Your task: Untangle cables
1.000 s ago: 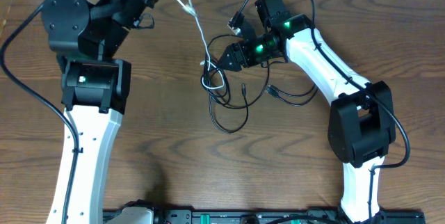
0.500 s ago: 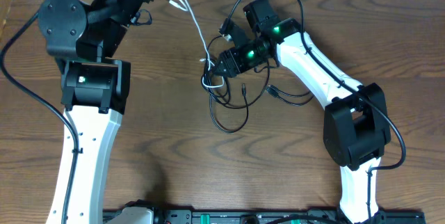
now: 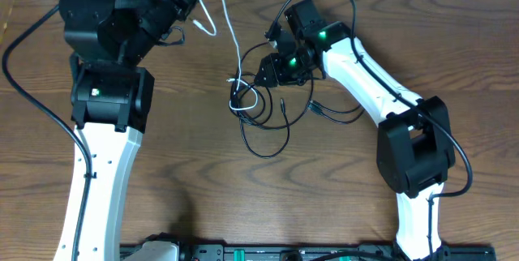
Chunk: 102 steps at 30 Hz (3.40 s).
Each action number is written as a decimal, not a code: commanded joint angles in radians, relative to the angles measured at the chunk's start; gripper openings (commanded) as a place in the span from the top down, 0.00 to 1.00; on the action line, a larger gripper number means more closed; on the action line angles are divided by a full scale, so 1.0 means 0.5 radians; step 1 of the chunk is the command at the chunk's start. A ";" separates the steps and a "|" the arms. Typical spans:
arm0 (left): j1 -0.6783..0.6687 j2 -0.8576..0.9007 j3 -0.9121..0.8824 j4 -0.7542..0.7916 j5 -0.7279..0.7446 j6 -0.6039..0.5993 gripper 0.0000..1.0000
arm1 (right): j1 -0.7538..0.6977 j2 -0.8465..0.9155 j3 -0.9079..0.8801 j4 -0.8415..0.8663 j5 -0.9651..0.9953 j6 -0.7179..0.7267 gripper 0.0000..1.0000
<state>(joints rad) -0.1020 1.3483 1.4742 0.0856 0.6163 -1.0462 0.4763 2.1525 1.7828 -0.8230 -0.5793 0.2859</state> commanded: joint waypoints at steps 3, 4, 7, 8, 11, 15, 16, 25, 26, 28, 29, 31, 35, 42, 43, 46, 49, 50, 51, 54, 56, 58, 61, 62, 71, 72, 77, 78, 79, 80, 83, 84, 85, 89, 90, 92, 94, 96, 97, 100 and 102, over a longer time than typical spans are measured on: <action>-0.003 -0.005 0.061 -0.076 0.062 0.157 0.93 | 0.039 0.121 -0.025 -0.023 -0.021 0.095 0.53; -0.003 -0.005 0.061 -0.096 0.062 0.182 0.93 | 0.044 0.138 -0.025 -0.023 -0.021 0.095 0.54; -0.003 -0.005 0.061 -0.201 0.063 0.266 0.92 | 0.064 0.150 -0.025 -0.023 -0.018 0.096 0.54; -0.003 -0.005 0.061 -0.256 0.062 0.308 0.93 | 0.072 0.159 -0.025 -0.021 -0.005 0.108 0.54; -0.002 -0.005 0.061 -0.478 0.061 0.505 0.92 | 0.085 0.185 -0.025 -0.014 0.028 0.157 0.53; -0.002 -0.005 0.061 -0.726 0.053 0.760 0.93 | 0.085 0.246 -0.025 -0.015 0.031 0.195 0.54; -0.002 -0.005 0.061 -0.762 0.054 0.806 0.93 | 0.085 0.254 -0.025 -0.015 0.031 0.214 0.54; 0.002 -0.005 0.061 -0.852 0.053 0.933 0.93 | 0.103 0.348 -0.025 0.031 0.016 0.252 0.53; 0.001 -0.005 0.061 -0.852 0.053 0.933 0.92 | 0.107 0.355 -0.025 0.045 0.016 0.252 0.53; 0.001 -0.005 0.061 -0.858 0.053 0.933 0.93 | 0.111 0.361 -0.025 0.071 0.017 0.251 0.55; 0.001 -0.005 0.061 -0.858 0.053 0.933 0.93 | 0.111 0.361 -0.025 0.076 0.018 0.250 0.55; 0.001 -0.005 0.061 -0.859 0.053 0.933 0.93 | 0.111 0.361 -0.025 0.077 0.035 0.249 0.57; 0.002 -0.005 0.061 -0.859 0.053 0.934 0.93 | 0.069 0.351 -0.005 0.021 0.040 0.189 0.52; 0.002 -0.005 0.061 -0.858 0.046 0.935 0.93 | -0.037 0.227 0.060 -0.112 0.053 0.098 0.48; 0.002 -0.005 0.061 -0.858 0.046 0.937 0.93 | -0.039 0.210 0.060 -0.110 0.054 0.098 0.48; 0.002 -0.005 0.061 -0.859 0.046 0.940 0.93 | -0.023 0.193 0.060 -0.073 0.000 0.099 0.50; 0.002 -0.005 0.061 -0.858 0.046 0.940 0.92 | 0.010 0.200 0.059 -0.039 -0.056 0.100 0.54; 0.002 -0.005 0.061 -0.859 0.046 0.940 0.93 | 0.021 0.200 0.059 -0.031 -0.055 0.100 0.55; 0.001 -0.005 0.061 -0.859 0.046 0.940 0.93 | 0.034 0.200 0.059 -0.025 -0.049 0.101 0.56; 0.001 -0.005 0.061 -0.860 0.047 0.940 0.93 | 0.074 0.200 0.059 0.002 -0.023 0.111 0.56; 0.001 -0.005 0.061 -0.860 0.047 0.939 0.92 | 0.106 0.201 0.058 0.000 0.028 0.140 0.57; 0.001 -0.005 0.061 -0.860 0.047 0.939 0.92 | 0.133 0.208 0.058 -0.012 0.063 0.169 0.57; 0.002 -0.005 0.061 -0.859 0.047 0.939 0.93 | 0.159 0.225 0.058 -0.021 0.064 0.175 0.58; 0.002 -0.005 0.061 -0.859 0.047 0.939 0.92 | 0.168 0.238 0.058 -0.023 0.078 0.195 0.58; 0.001 -0.005 0.061 -0.859 0.047 0.939 0.92 | 0.163 0.275 0.060 -0.034 0.113 0.204 0.61; 0.002 -0.005 0.061 -0.859 0.047 0.939 0.93 | 0.151 0.273 0.060 -0.022 0.105 0.203 0.60; 0.002 -0.005 0.061 -0.858 0.047 0.939 0.93 | 0.067 0.237 0.101 -0.017 -0.083 0.128 0.56; 0.002 -0.005 0.061 -0.858 0.047 0.940 0.93 | 0.056 0.223 0.101 -0.023 -0.083 0.128 0.56; 0.002 -0.005 0.061 -0.858 0.047 0.939 0.93 | 0.044 0.200 0.101 -0.034 -0.082 0.128 0.56; 0.002 -0.005 0.061 -0.858 0.047 0.939 0.93 | 0.034 0.185 0.101 -0.045 -0.082 0.128 0.55; 0.002 -0.005 0.061 -0.858 0.046 0.939 0.93 | 0.018 0.155 0.101 -0.088 -0.082 0.130 0.55; 0.002 -0.005 0.061 -0.857 0.046 0.939 0.93 | 0.018 0.155 0.101 -0.106 -0.082 0.130 0.55; 0.002 -0.005 0.061 -0.857 0.044 0.939 0.93 | 0.019 0.158 0.096 -0.120 -0.078 0.129 0.55; 0.002 -0.005 0.061 -0.856 0.039 0.938 0.92 | 0.070 0.190 0.068 -0.111 -0.026 0.141 0.56; 0.002 -0.005 0.061 -0.856 0.039 0.938 0.92 | 0.085 0.205 0.068 -0.111 -0.002 0.165 0.56; 0.002 -0.005 0.061 -0.856 0.040 0.938 0.93 | 0.113 0.243 0.068 -0.110 0.023 0.209 0.59; 0.002 -0.005 0.061 -0.856 0.040 0.938 0.93 | 0.126 0.270 0.067 -0.111 0.038 0.227 0.62; 0.002 -0.005 0.061 -0.857 0.040 0.932 0.93 | 0.133 0.282 0.067 -0.118 0.069 0.243 0.63; 0.002 -0.005 0.061 -0.857 0.040 0.932 0.92 | 0.134 0.287 0.067 -0.119 0.089 0.249 0.64; 0.002 -0.005 0.061 -0.857 0.040 0.932 0.93 | 0.136 0.287 0.067 -0.118 0.131 0.259 0.64; 0.002 -0.005 0.061 -0.857 0.040 0.932 0.93 | 0.133 0.287 0.068 -0.110 0.130 0.259 0.64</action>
<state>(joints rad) -0.1020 1.3483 1.4799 -0.3420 0.6296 -0.5972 0.5461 2.2841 1.8126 -0.8780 -0.5373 0.3988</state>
